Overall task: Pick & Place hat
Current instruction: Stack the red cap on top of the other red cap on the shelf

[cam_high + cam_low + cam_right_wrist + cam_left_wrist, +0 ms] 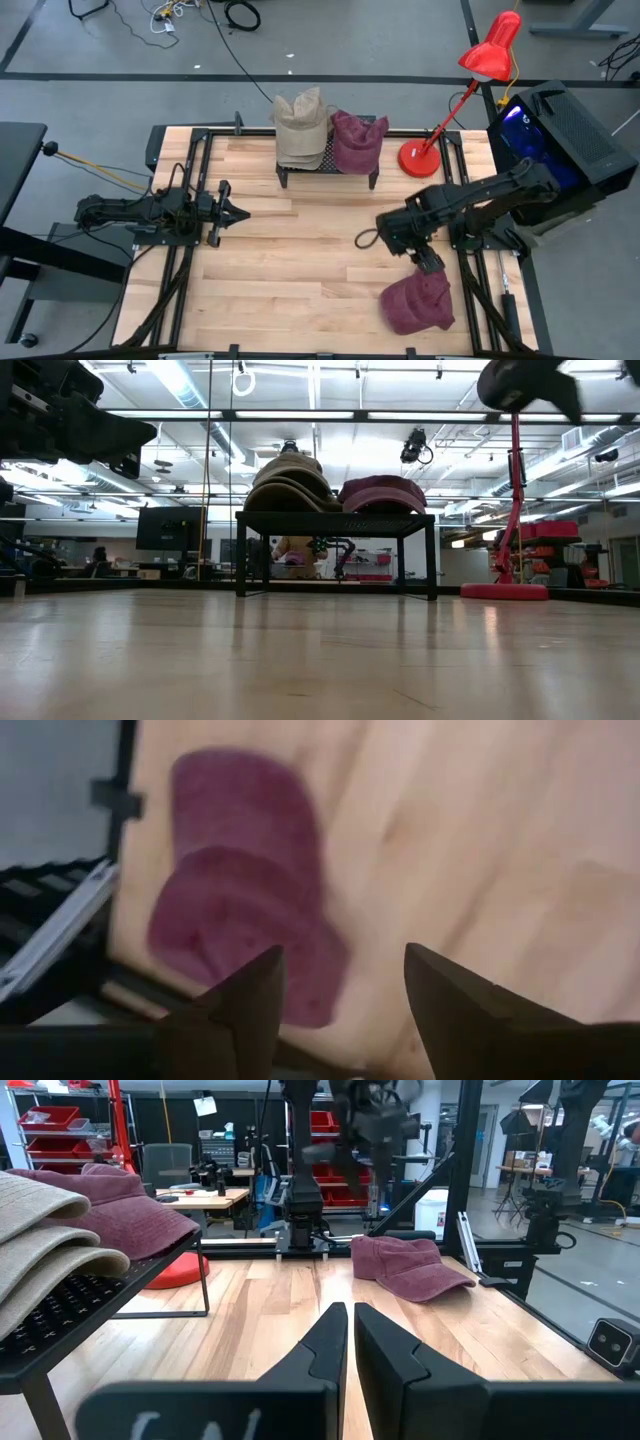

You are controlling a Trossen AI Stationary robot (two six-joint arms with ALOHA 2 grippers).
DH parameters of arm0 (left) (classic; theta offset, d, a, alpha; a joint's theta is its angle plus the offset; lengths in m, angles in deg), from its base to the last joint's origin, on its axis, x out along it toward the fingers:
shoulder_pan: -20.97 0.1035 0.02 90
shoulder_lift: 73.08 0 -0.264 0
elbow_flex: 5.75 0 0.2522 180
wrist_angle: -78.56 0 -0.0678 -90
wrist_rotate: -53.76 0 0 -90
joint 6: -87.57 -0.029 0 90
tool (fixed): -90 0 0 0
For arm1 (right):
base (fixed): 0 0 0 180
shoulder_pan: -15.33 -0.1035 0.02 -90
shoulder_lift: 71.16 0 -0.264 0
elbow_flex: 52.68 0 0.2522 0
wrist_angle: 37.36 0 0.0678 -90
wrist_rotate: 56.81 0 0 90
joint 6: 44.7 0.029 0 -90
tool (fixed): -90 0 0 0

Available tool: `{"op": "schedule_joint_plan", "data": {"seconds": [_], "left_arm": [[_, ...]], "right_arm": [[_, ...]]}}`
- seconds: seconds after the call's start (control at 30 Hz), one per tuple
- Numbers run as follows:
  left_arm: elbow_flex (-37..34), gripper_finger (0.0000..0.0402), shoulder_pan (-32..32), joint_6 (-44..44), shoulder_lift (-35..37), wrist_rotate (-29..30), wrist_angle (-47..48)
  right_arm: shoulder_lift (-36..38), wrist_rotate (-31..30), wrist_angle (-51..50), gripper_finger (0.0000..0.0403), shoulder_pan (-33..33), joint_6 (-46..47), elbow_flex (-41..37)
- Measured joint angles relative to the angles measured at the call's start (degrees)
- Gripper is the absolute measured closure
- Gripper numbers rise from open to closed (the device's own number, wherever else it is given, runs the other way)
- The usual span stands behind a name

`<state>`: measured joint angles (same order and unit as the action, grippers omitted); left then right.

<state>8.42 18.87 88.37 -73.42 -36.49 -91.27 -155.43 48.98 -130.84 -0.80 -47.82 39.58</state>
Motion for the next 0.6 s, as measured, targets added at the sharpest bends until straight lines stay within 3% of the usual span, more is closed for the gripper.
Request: {"op": "schedule_joint_plan", "data": {"seconds": [0.17,0.6], "left_arm": [[-0.01,0.0372,0.01,0.00,0.00,0.00,0.00],[0.00,0.0372,-0.01,0.00,-0.02,0.02,-0.01]], "right_arm": [[0.00,3.47,0.09,0.0197,-3.25,3.91,-4.30],[0.00,3.22,10.75,0.0197,-15.05,14.34,-9.91]]}}
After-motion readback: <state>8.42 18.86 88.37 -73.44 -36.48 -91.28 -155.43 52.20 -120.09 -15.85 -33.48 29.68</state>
